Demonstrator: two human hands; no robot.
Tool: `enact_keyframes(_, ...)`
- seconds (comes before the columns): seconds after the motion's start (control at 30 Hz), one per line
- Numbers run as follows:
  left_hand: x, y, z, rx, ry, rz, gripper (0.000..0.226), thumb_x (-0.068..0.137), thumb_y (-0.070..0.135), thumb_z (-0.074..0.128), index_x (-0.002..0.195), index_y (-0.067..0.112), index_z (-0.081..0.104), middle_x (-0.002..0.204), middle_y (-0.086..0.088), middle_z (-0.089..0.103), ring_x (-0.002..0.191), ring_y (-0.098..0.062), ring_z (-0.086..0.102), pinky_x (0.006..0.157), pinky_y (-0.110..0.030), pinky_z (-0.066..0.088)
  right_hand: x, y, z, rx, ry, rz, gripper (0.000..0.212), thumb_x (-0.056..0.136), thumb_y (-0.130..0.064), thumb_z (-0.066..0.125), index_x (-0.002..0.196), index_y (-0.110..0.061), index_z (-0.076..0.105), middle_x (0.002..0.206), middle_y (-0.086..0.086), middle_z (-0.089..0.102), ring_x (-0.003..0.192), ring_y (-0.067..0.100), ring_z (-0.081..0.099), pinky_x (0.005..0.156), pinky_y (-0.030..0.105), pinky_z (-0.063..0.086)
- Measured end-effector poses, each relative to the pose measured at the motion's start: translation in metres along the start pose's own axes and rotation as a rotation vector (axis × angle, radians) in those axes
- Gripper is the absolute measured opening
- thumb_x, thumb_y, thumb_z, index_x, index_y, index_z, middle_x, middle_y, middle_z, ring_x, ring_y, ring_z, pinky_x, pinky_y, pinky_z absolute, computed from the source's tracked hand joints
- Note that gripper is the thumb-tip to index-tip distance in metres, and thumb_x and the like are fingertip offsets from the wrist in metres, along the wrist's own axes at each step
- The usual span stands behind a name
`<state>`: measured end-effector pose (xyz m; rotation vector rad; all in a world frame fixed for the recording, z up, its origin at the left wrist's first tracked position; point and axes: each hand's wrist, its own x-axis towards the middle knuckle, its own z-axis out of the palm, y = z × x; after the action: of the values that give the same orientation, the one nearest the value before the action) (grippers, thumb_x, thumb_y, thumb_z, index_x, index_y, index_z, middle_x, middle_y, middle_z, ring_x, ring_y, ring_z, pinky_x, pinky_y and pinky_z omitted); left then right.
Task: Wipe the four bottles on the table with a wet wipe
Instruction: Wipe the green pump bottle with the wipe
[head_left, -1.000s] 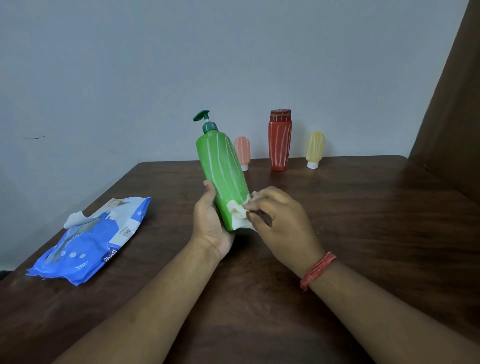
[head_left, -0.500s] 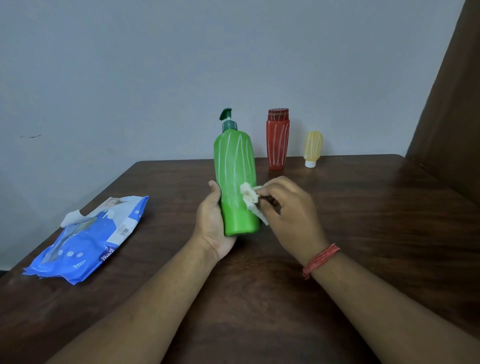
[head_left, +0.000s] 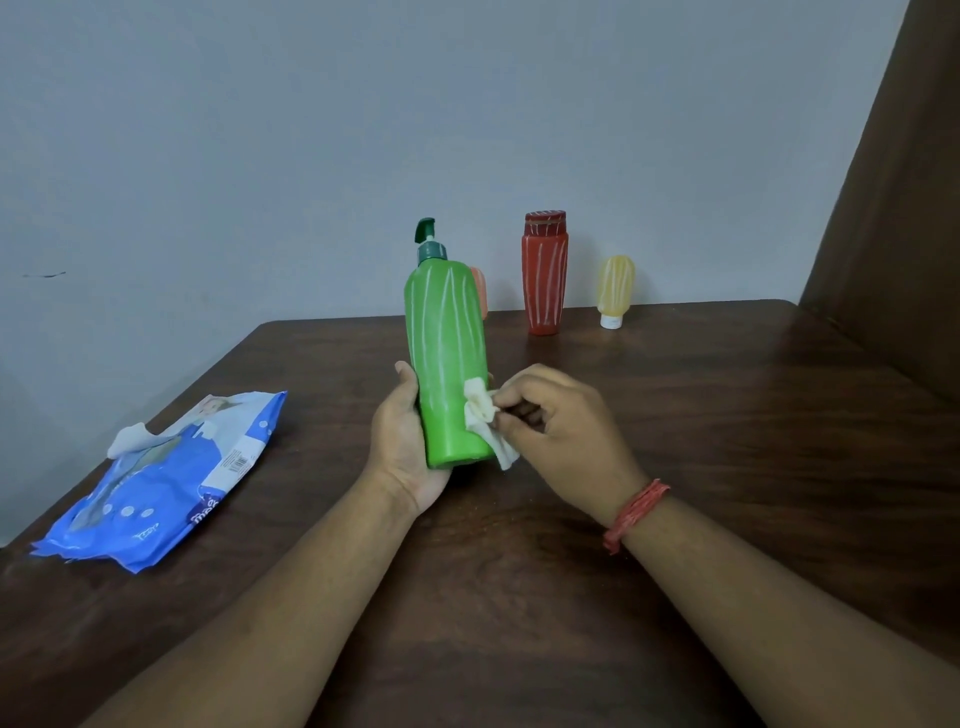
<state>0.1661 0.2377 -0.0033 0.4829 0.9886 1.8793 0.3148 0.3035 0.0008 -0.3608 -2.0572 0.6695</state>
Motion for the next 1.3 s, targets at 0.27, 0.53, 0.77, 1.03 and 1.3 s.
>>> enact_keyframes(0.27,-0.001,-0.010,0.004,0.035,-0.006,0.000,0.067,0.104,0.057,0.026,0.134,0.009,0.061,0.126,-0.019,0.068,0.115,-0.032,0.067,0.096,-0.049,0.052,0.003,0.006,-0.003,0.098,0.081,0.089,0.005,0.085,-0.003,0.073,0.088,-0.006,0.070,0.090,-0.003,0.063,0.079,0.007,0.062,0.068,0.018,0.050)
enact_keyframes(0.53,-0.001,-0.009,0.002,0.033,0.002,-0.014,0.067,0.104,0.058,0.024,0.133,0.010,0.061,0.124,-0.018,0.070,0.112,-0.031,0.069,0.091,-0.047,0.053,0.006,0.007,0.001,0.096,0.111,0.068,0.004,0.085,-0.003,0.074,0.088,-0.005,0.071,0.090,0.000,0.063,0.079,0.011,0.063,0.069,0.025,0.053)
enact_keyframes(0.77,-0.002,-0.004,0.000,0.036,-0.015,-0.032,0.067,0.104,0.059,0.025,0.131,0.011,0.062,0.121,-0.018,0.071,0.106,-0.029,0.071,0.085,-0.045,0.055,0.006,0.008,0.004,0.115,0.070,0.082,0.005,0.086,-0.005,0.075,0.086,-0.009,0.071,0.086,-0.003,0.062,0.075,0.010,0.061,0.066,0.028,0.052)
enact_keyframes(1.03,-0.008,-0.006,0.006,0.137,-0.125,-0.057,0.064,0.104,0.058,0.023,0.131,0.016,0.063,0.119,-0.017,0.072,0.095,-0.030,0.073,0.071,-0.044,0.060,0.008,0.021,-0.001,0.237,0.145,0.202,0.006,0.089,-0.008,0.072,0.087,-0.013,0.069,0.088,0.005,0.063,0.080,0.026,0.063,0.070,0.046,0.057)
enact_keyframes(1.3,-0.014,-0.006,0.010,0.128,-0.273,-0.155,0.073,0.102,0.062,0.017,0.135,0.012,0.059,0.121,-0.023,0.068,0.094,-0.037,0.069,0.082,-0.053,0.057,0.005,0.020,-0.005,0.229,0.200,0.213,0.008,0.088,-0.008,0.072,0.084,-0.013,0.068,0.089,0.001,0.061,0.080,0.023,0.063,0.071,0.043,0.057)
